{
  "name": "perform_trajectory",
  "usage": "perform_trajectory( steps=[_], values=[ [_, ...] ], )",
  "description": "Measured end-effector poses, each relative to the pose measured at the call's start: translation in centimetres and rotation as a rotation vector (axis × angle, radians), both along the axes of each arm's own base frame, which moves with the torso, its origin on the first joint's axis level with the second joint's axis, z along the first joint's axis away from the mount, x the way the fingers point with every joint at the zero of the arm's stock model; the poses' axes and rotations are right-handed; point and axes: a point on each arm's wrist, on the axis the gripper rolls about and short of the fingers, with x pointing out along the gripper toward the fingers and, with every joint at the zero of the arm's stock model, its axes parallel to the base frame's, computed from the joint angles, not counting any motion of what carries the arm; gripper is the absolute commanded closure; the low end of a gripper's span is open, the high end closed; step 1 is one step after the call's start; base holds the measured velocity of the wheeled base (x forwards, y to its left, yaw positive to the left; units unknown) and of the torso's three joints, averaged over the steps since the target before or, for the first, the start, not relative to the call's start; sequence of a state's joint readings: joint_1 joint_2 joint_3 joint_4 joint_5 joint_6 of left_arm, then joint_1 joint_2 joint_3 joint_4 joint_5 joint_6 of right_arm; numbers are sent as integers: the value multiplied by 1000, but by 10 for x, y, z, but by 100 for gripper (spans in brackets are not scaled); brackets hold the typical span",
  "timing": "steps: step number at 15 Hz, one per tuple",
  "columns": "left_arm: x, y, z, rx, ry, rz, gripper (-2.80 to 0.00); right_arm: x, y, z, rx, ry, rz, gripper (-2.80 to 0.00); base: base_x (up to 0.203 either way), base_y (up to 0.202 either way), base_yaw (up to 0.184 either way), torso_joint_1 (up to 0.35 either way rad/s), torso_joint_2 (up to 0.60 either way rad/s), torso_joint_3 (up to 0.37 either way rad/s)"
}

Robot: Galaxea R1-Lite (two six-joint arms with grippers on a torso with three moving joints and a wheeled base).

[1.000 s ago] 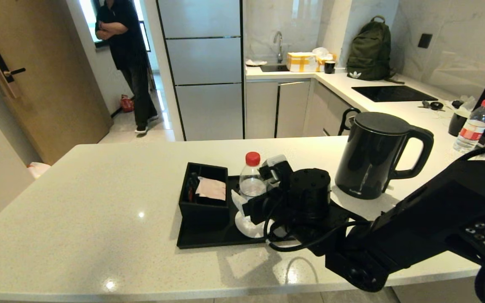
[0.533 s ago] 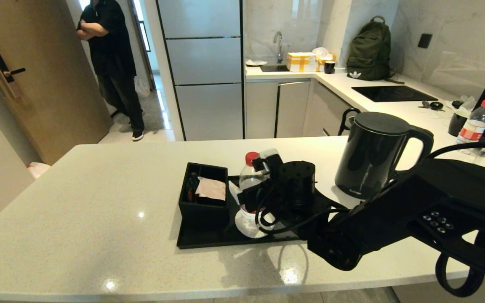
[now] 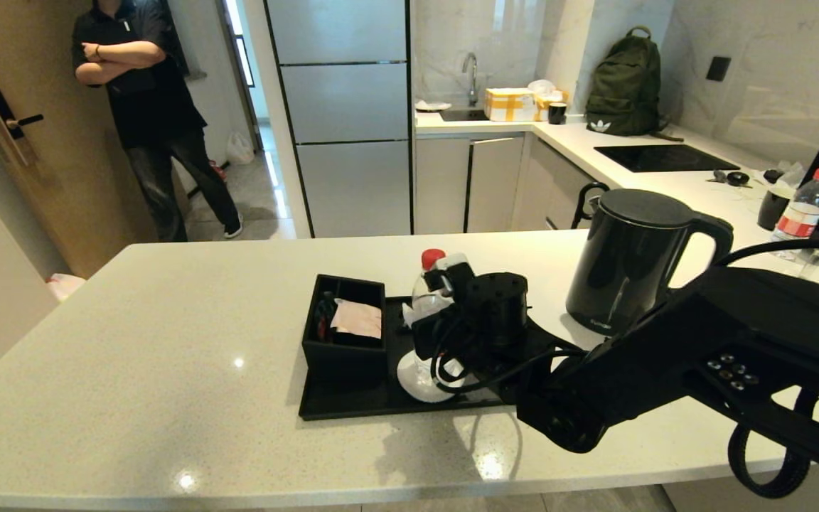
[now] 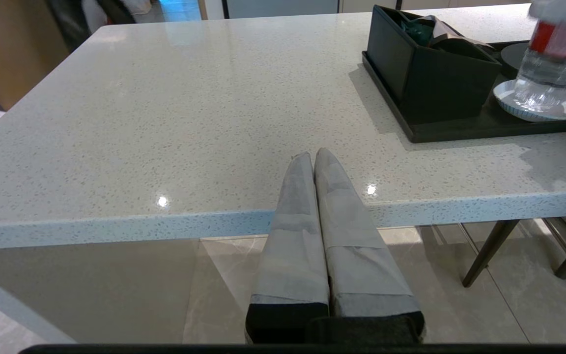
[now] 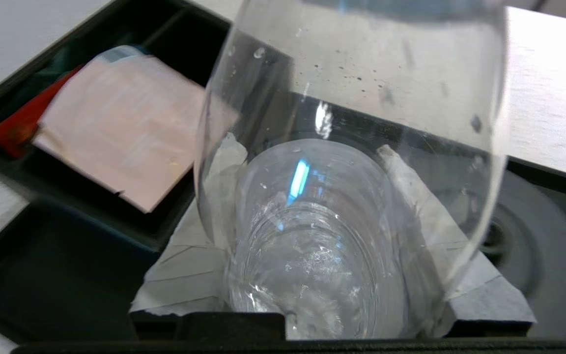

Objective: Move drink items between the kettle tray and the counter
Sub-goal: Pick up the bottled water, then place it on the right

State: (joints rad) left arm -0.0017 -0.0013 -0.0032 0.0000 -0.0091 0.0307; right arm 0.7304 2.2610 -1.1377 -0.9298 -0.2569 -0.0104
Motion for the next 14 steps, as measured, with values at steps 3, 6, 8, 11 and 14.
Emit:
perform_trajectory(
  steps=[3, 6, 8, 11, 14],
  values=[
    [0, 0, 0, -1, 0, 0, 0, -6, -6, 18, 19, -22, -26, 0, 0, 0, 0, 0, 0, 0],
    [0, 0, 0, 0, 0, 0, 0, -17, -16, 55, 41, -47, -60, 0, 0, 0, 0, 0, 0, 0],
    [0, 0, 0, 0, 0, 0, 0, -26, -37, 88, 60, -67, -136, 0, 0, 0, 0, 0, 0, 0],
    [0, 0, 0, 1, 0, 0, 0, -35, -99, 102, 37, -37, -404, 0, 0, 0, 0, 0, 0, 0],
    [0, 0, 0, 1, 0, 1, 0, -52, -146, 86, -1, 13, -614, 0, 0, 0, 0, 0, 0, 0]
  ],
)
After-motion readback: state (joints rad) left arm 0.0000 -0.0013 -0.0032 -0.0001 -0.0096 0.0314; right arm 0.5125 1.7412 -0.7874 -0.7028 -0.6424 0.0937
